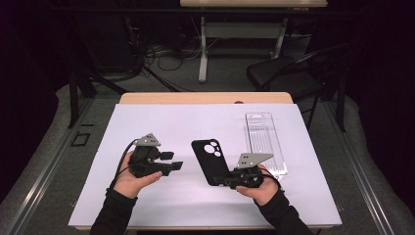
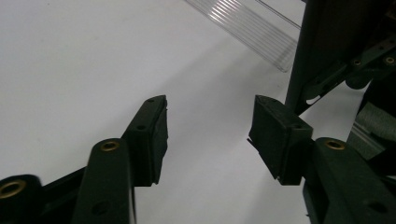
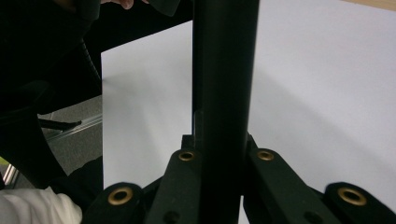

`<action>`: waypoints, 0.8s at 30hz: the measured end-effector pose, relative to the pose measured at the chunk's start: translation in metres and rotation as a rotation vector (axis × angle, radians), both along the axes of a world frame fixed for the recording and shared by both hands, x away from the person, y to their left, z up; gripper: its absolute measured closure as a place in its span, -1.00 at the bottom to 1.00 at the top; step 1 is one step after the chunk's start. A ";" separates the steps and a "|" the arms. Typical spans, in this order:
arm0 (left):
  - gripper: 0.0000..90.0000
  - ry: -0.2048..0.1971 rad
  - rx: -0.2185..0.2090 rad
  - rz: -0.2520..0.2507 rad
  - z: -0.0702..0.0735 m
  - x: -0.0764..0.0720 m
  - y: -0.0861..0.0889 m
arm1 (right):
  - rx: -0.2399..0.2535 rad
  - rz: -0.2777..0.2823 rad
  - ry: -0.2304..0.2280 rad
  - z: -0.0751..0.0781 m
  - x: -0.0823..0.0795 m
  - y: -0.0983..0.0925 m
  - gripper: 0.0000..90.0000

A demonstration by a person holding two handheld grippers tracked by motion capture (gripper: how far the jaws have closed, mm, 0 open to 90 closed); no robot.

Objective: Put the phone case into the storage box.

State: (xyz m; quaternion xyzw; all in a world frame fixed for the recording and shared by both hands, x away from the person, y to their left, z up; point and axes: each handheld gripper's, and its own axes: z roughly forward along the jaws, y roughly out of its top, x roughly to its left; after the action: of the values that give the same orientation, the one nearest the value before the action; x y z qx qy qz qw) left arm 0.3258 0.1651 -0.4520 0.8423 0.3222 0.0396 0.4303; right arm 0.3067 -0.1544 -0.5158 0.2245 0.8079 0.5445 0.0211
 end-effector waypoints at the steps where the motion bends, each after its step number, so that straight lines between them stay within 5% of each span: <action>1: 0.06 -0.005 0.001 -0.010 0.001 0.000 0.000 | -0.002 0.002 0.001 0.000 0.000 0.000 0.94; 4: 0.09 -0.013 -0.021 -0.024 0.002 -0.001 0.001 | -0.004 0.005 -0.001 -0.001 0.000 0.000 0.94; 7: 0.05 0.055 -0.116 -0.093 0.002 0.000 0.003 | -0.007 0.014 -0.004 -0.001 -0.001 0.001 0.94; 11: 0.01 0.077 -0.157 -0.134 0.004 -0.001 0.004 | -0.006 0.027 -0.006 -0.002 -0.001 0.002 0.94; 24: -0.28 0.074 -0.133 -0.168 0.007 -0.007 -0.005 | -0.007 0.063 -0.009 -0.004 -0.004 0.008 0.94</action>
State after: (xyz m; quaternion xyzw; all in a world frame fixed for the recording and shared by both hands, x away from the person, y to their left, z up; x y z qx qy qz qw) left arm 0.3190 0.1604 -0.4454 0.8367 0.2680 -0.0493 0.4751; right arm 0.3030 -0.1468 -0.5198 0.1966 0.8163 0.5431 0.0083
